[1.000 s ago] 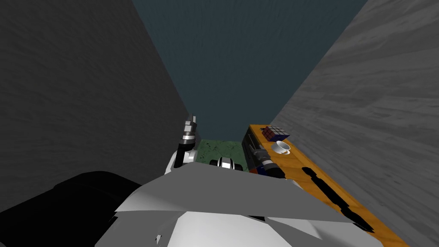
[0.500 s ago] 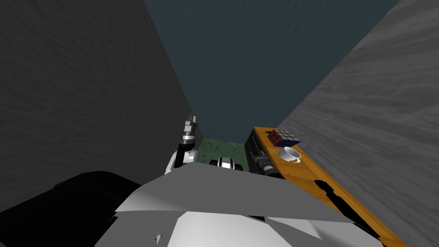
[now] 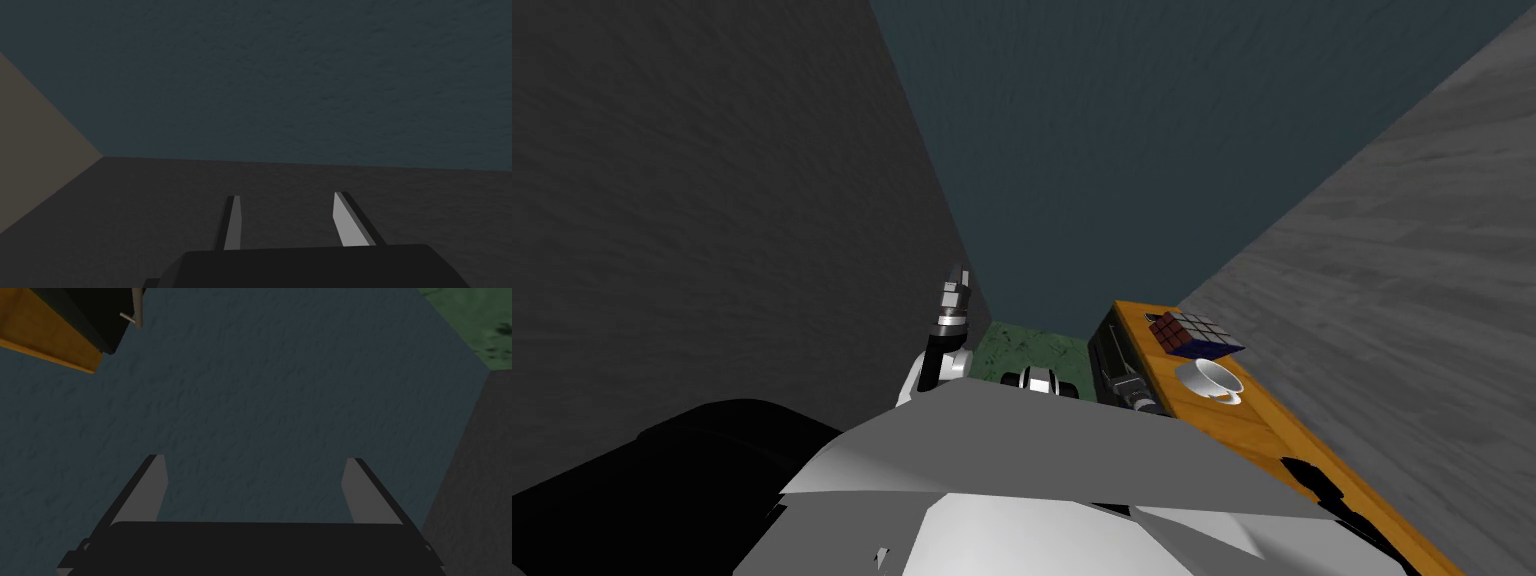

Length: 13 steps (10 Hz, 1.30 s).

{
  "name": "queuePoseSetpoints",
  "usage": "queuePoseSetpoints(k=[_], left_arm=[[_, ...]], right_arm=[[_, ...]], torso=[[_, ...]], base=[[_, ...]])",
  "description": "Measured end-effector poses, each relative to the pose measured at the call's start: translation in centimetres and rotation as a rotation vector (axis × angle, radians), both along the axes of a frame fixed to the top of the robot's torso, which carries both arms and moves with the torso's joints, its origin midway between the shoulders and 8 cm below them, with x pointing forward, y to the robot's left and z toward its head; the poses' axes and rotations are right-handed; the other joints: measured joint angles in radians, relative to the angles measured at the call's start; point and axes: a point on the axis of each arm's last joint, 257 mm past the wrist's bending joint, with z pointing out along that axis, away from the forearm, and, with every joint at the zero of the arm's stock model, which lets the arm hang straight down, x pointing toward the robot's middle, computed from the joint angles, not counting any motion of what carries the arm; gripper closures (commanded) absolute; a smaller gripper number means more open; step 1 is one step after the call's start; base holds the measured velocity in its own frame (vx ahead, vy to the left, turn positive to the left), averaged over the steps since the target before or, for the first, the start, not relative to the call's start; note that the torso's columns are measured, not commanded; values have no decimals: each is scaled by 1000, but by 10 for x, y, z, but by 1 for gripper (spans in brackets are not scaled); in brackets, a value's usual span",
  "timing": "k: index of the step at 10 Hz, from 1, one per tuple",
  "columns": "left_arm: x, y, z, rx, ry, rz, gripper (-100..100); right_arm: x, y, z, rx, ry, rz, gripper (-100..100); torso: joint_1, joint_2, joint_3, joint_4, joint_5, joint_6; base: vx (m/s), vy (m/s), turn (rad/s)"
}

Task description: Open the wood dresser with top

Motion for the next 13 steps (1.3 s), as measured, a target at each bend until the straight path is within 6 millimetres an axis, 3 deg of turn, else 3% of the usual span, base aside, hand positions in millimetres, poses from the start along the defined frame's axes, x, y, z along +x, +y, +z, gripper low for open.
queuePoseSetpoints(k=[6,8,9,13], left_arm=[[0,0,0,0,0,0,0],[0,0,0,0,0,0,0],[0,0,0,0,0,0,0],[0,0,0,0,0,0,0]], right_arm=[[-55,-50,-53,-307,174,89,-100],[-76,-75,-72,-427,245,132,-100],[-90,-89,-78,-487,280,157,-100],[-111,-109,-88,-619,347,214,-100]], torso=[[0,0,0,0,0,0],[-1,-1,-1,0,0,0],[-1,-1,-1,0,0,1],[0,0,0,0,0,1]], base=[[30,-21,147],[34,-33,196],[24,-23,43],[16,-12,94]])
